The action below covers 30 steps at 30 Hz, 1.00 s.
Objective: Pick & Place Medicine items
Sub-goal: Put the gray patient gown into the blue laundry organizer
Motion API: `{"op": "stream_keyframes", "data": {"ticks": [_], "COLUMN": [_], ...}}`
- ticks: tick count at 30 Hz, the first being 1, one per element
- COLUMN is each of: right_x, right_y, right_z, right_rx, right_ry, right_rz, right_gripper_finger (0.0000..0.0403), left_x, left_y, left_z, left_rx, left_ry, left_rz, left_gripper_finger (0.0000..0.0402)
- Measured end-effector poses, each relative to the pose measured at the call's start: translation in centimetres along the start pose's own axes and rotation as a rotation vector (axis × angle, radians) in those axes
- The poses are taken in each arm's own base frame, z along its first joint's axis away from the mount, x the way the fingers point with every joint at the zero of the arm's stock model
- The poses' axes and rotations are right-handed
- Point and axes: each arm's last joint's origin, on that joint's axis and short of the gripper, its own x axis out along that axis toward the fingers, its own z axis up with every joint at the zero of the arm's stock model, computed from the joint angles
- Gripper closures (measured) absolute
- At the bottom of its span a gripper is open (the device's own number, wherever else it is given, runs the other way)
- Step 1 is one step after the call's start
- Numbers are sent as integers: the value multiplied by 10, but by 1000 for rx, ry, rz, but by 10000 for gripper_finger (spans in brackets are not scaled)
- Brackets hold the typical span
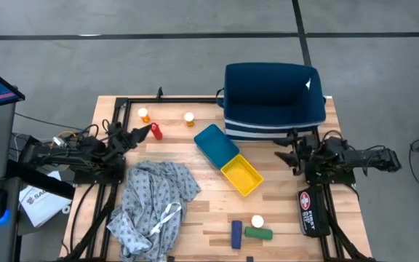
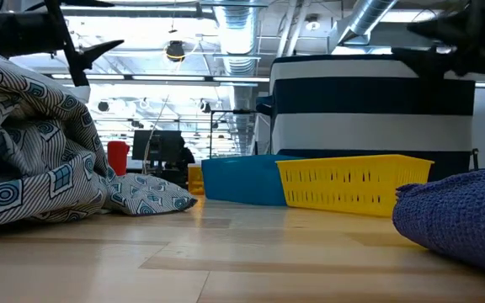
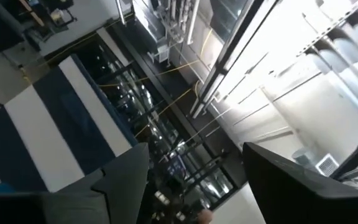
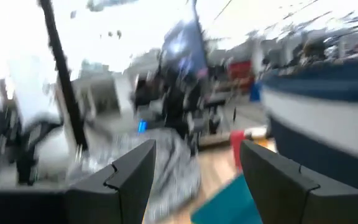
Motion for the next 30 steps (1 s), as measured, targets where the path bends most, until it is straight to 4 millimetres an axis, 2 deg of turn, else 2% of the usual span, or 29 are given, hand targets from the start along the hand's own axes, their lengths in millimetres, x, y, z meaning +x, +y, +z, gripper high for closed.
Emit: {"op": "stream_keyframes", "data": {"ticks": [4,10,14,19,24,28,30], "right_x": [0,-2,-3,-5,-3,-1,-1], "right_y": [0,0,0,-1,-3,-4,-3], "right_z": [10,19,26,31,22,18,19], "right_rx": [57,390,531,621,744,830,863], "right_ry": [-109,-214,-292,-373,-295,-264,-258], "right_rz": [-12,-10,-1,-26,-58,-79,-34], "right_gripper_finger": [173,173,173,173,173,173,173], "left_x": [2,3,5,6,23,51,68], "left_y": [1,3,-2,-13,-50,-95,-121], "left_z": [-2,-5,-1,8,24,40,49], "left_rx": [6,-9,-34,-9,92,248,346], "left_ry": [9,19,-22,-123,-160,-192,-198], "left_rz": [16,27,-21,-126,-322,-441,-498], "left_gripper_finger": [155,160,161,161,161,157,150]}}
